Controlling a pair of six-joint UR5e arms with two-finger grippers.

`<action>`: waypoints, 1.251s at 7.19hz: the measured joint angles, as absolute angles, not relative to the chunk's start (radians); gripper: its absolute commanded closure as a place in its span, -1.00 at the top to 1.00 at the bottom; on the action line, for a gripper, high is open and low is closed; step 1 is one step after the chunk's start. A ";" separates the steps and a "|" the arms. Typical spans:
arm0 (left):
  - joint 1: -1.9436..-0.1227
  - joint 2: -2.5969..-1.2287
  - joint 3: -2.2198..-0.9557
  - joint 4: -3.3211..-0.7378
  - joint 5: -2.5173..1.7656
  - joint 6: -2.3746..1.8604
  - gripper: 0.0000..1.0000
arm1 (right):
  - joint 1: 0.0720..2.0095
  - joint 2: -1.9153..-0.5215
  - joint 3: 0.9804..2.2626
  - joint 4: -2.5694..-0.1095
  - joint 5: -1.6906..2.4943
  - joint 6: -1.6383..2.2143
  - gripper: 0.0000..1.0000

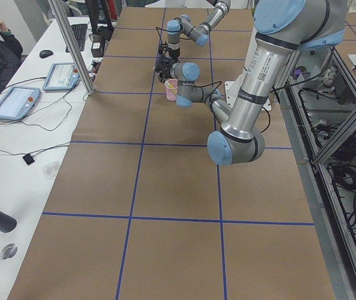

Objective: Collect pens into pen holder
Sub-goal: 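Move the orange marker above the cup while the right gripper grasps the purple marker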

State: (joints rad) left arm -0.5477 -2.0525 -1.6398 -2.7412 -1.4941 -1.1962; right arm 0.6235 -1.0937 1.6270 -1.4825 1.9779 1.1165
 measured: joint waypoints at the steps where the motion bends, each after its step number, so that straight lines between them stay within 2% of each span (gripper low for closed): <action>1: -0.548 -2.052 -1.640 -2.741 -1.494 -1.195 -1.00 | 0.623 -1.094 1.623 -1.482 1.980 1.117 0.06; 2: -0.548 -2.050 -1.640 -2.741 -1.494 -1.195 -1.00 | 0.622 -1.094 1.621 -1.482 1.983 1.117 0.05; 3: -0.548 -2.047 -1.640 -2.741 -1.494 -1.194 -1.00 | 0.622 -1.093 1.620 -1.482 1.984 1.117 -0.11; 4: -0.549 -2.045 -1.640 -2.741 -1.494 -1.193 -1.00 | 0.622 -1.093 1.620 -1.482 1.985 1.117 -0.44; 5: -0.549 -2.044 -1.640 -2.741 -1.494 -1.192 -1.00 | 0.621 -1.093 1.620 -1.482 1.985 1.117 -0.62; 6: -0.549 -2.044 -1.640 -2.741 -1.495 -1.192 -1.00 | 0.621 -1.093 1.620 -1.481 1.985 1.119 -0.64; 7: -0.549 -2.043 -1.640 -2.741 -1.495 -1.192 -1.00 | 0.621 -1.092 1.620 -1.481 1.984 1.119 -0.92; 9: -0.547 -2.044 -1.640 -2.741 -1.494 -1.192 -1.00 | 0.620 -1.093 1.623 -1.480 1.984 1.120 -1.00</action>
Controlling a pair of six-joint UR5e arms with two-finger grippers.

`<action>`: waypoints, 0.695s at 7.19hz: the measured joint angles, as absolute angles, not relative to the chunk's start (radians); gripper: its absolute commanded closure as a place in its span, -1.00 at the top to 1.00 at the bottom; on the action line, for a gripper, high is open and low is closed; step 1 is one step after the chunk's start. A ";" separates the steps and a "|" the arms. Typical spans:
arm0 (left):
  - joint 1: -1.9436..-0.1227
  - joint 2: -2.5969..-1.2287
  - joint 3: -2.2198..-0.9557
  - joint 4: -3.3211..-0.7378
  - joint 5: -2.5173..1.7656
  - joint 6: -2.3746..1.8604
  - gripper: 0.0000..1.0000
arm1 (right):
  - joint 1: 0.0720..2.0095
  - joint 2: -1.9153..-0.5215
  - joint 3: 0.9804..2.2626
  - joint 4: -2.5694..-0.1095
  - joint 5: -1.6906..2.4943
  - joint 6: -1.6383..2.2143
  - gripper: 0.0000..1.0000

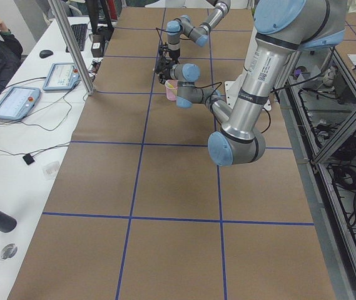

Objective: Collect pens into pen holder
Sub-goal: 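Move the orange marker above the cup while the right gripper grasps the purple marker, then drop the orange marker into the cup with the left gripper while the right lifts purple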

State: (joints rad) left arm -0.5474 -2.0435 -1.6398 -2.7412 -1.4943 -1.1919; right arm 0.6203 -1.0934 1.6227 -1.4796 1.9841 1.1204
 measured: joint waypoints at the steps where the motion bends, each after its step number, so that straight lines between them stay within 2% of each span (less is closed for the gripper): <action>1: -0.547 -2.045 -1.640 -2.741 -1.494 -1.192 -1.00 | 0.627 -1.093 1.633 -1.478 1.991 1.120 -1.00; 5: -0.524 -2.073 -1.604 -2.742 -1.482 -1.191 -1.00 | 0.689 -1.096 1.720 -1.417 1.990 1.116 -1.00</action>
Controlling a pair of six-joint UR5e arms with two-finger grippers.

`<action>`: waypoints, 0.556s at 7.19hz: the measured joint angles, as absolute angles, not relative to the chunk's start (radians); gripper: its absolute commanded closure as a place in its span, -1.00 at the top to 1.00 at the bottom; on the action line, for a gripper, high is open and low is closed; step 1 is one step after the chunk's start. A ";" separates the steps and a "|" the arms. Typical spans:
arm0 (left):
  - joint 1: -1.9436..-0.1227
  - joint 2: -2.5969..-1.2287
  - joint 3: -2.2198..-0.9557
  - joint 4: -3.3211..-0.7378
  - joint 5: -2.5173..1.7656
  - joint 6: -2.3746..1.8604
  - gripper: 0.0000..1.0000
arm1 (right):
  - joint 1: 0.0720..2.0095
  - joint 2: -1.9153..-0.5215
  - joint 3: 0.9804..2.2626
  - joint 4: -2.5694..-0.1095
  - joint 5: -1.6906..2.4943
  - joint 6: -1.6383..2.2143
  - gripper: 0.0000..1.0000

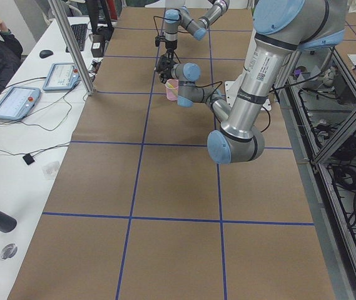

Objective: Collect pens into pen holder
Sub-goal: 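Drop the orange marker into the cup with the left gripper while the right lifts purple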

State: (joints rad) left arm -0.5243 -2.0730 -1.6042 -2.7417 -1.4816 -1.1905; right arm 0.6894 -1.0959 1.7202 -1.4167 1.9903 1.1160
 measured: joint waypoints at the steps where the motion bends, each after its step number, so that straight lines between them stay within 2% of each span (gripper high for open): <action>1: -0.521 -2.082 -1.580 -2.741 -1.480 -1.190 -1.00 | 0.696 -1.095 1.737 -1.413 1.969 1.116 -1.00; 4: -0.509 -2.109 -1.521 -2.748 -1.458 -1.190 -1.00 | 0.704 -1.093 1.755 -1.408 1.936 1.115 -1.00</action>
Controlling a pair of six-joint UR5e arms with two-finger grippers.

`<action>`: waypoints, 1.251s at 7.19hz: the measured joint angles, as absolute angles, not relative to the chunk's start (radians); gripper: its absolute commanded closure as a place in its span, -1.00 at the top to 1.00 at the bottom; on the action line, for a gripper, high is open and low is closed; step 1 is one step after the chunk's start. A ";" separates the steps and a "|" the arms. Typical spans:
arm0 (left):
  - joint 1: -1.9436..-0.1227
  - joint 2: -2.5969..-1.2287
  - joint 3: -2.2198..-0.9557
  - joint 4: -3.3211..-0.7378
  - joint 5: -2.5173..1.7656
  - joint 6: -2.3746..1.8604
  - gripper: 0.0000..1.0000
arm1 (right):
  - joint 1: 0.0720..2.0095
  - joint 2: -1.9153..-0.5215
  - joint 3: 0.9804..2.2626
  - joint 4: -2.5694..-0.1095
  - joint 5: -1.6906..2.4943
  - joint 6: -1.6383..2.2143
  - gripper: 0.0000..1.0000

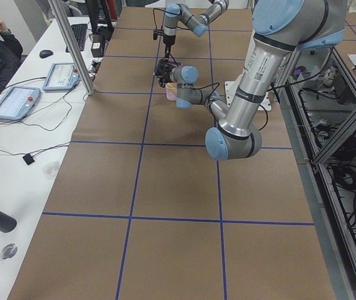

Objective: Collect pens into pen holder
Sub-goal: 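Drop the orange marker into the cup with the left gripper while the right lifts purple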

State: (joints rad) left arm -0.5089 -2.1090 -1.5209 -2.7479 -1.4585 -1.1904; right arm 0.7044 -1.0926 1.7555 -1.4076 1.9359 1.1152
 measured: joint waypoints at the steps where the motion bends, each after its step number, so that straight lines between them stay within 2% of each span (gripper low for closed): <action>1: -0.499 -2.109 -1.516 -2.751 -1.452 -1.190 -1.00 | 0.709 -1.092 1.757 -1.402 1.934 1.115 -1.00; 4: -0.465 -2.100 -1.513 -2.753 -1.432 -1.188 -1.00 | 0.715 -1.093 1.772 -1.396 1.933 1.118 -1.00; 5: -0.453 -2.099 -1.513 -2.754 -1.422 -1.188 -0.21 | 0.716 -1.093 1.785 -1.396 1.933 1.119 -1.00; 6: -0.446 -2.101 -1.513 -2.761 -1.417 -1.188 0.98 | 0.718 -1.093 1.801 -1.394 1.930 1.123 -1.00; 9: -0.443 -2.098 -1.526 -2.787 -1.417 -1.193 0.99 | 0.719 -1.093 1.836 -1.269 1.774 1.130 -1.00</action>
State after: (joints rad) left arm -0.4429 -2.0983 -1.5263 -2.7871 -1.4169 -1.1927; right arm 0.7190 -1.0930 1.8355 -1.2691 1.7740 1.1297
